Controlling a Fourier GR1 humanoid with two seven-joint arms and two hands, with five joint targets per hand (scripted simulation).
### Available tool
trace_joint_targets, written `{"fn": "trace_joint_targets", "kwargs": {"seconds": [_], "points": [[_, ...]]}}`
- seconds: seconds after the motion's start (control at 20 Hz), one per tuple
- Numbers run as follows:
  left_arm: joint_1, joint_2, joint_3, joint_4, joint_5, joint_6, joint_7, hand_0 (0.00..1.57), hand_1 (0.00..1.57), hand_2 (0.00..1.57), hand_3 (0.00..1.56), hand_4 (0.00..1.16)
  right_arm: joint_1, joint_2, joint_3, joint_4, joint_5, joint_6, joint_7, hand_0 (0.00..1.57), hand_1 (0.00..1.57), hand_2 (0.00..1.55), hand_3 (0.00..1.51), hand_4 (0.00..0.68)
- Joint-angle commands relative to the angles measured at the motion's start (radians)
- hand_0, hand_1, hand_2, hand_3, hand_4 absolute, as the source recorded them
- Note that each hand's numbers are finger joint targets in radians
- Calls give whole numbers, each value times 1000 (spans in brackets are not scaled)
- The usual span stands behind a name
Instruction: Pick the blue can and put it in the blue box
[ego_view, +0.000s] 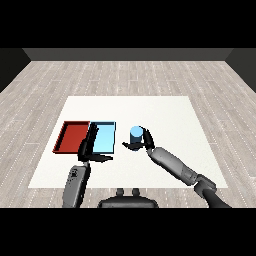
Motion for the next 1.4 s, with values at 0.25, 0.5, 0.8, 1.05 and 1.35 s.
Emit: {"fn": "trace_joint_targets", "kwargs": {"seconds": [0.25, 0.5, 0.8, 1.05, 1.35], "points": [[-85, -8, -146, 80, 13, 138, 30, 0, 0, 0, 0, 0, 70, -90, -93, -262, 154, 0, 129, 1504, 1504, 1469, 1396, 596], [-135, -8, -202, 145, 5, 205, 5, 0, 0, 0, 0, 0, 34, 24, -157, -166, 249, 43, 141, 1504, 1504, 1469, 1396, 596], [-162, -8, -237, 157, 56, 204, 38, 0, 0, 0, 0, 0, 40, 40, -273, -126, 296, 194, 105, 1503, 1503, 1461, 1393, 585], [-160, -8, -326, 193, 89, 281, -7, 0, 0, 0, 0, 0, 62, 64, -311, -228, 403, 159, 198, 1454, 1454, 1436, 1373, 588], [-94, -8, -306, 81, 66, 229, 39, 0, 0, 0, 0, 0, 124, 71, -369, -345, 496, 226, 282, 1454, 1454, 1438, 1380, 591]]}}
